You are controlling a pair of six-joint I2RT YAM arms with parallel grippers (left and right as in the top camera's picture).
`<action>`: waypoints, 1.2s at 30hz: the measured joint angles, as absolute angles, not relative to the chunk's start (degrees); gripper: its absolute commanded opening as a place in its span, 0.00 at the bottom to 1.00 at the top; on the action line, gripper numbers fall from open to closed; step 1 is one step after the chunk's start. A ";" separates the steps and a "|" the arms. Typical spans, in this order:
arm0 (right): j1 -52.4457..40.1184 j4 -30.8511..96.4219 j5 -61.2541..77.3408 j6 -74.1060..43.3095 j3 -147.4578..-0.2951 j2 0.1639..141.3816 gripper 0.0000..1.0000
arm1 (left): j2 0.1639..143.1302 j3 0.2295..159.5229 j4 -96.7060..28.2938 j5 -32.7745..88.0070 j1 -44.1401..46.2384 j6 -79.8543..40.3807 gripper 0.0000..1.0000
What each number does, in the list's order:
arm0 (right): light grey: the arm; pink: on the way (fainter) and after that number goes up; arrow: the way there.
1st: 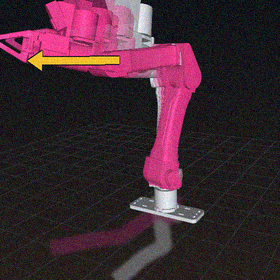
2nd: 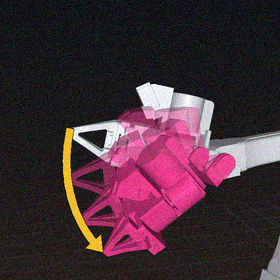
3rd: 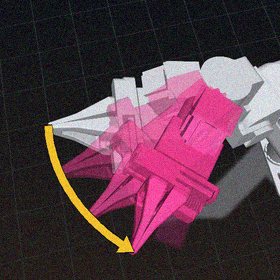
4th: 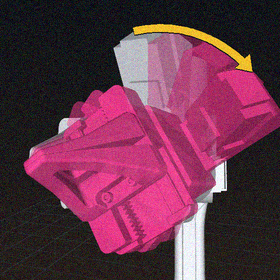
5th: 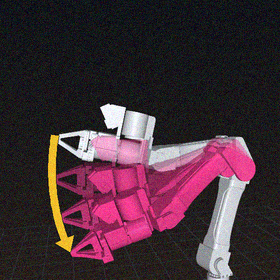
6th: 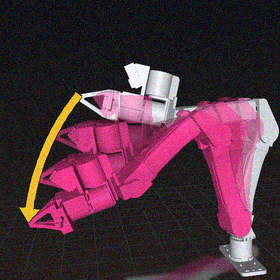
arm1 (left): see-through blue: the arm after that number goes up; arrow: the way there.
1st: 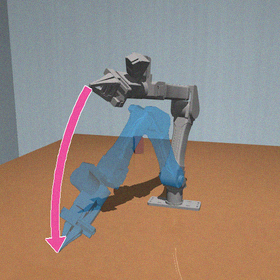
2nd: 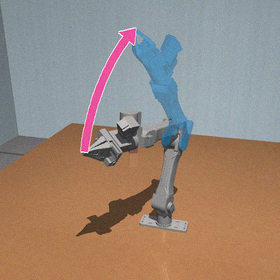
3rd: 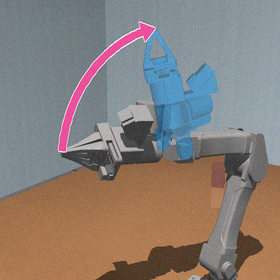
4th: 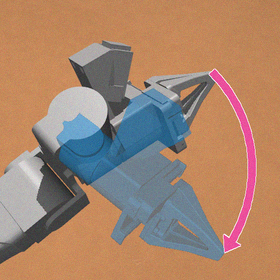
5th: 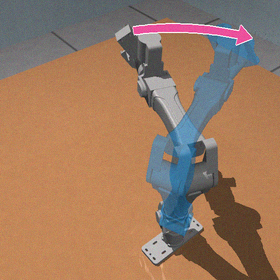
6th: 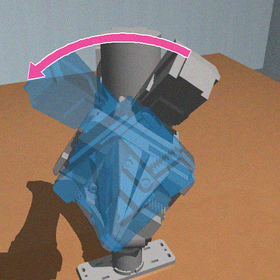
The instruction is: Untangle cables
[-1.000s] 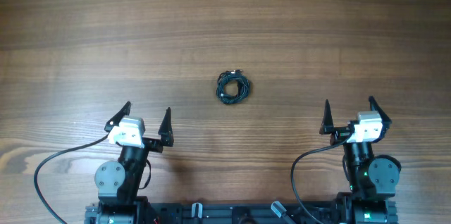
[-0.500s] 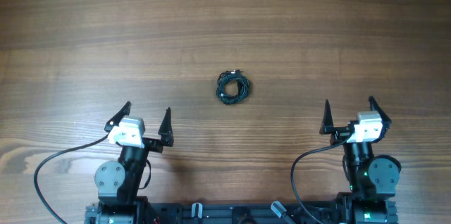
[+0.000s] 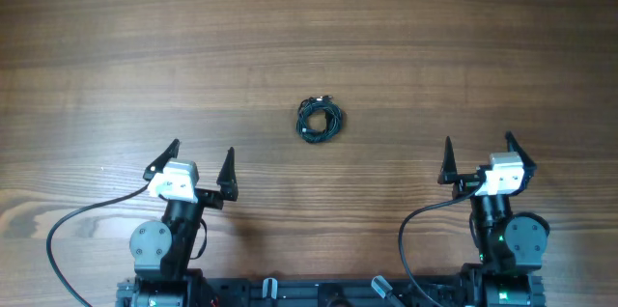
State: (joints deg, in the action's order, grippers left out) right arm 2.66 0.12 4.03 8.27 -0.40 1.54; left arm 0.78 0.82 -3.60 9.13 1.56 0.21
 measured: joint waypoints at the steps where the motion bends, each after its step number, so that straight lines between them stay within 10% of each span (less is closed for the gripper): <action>1: 2.66 0.12 4.03 8.27 -0.40 1.54 1.00 | 0.78 0.82 -3.60 9.13 1.56 0.21 1.00; 36: 2.66 0.12 4.03 8.27 -0.40 1.54 0.99 | 1.69 0.82 -3.60 9.08 1.56 0.12 1.00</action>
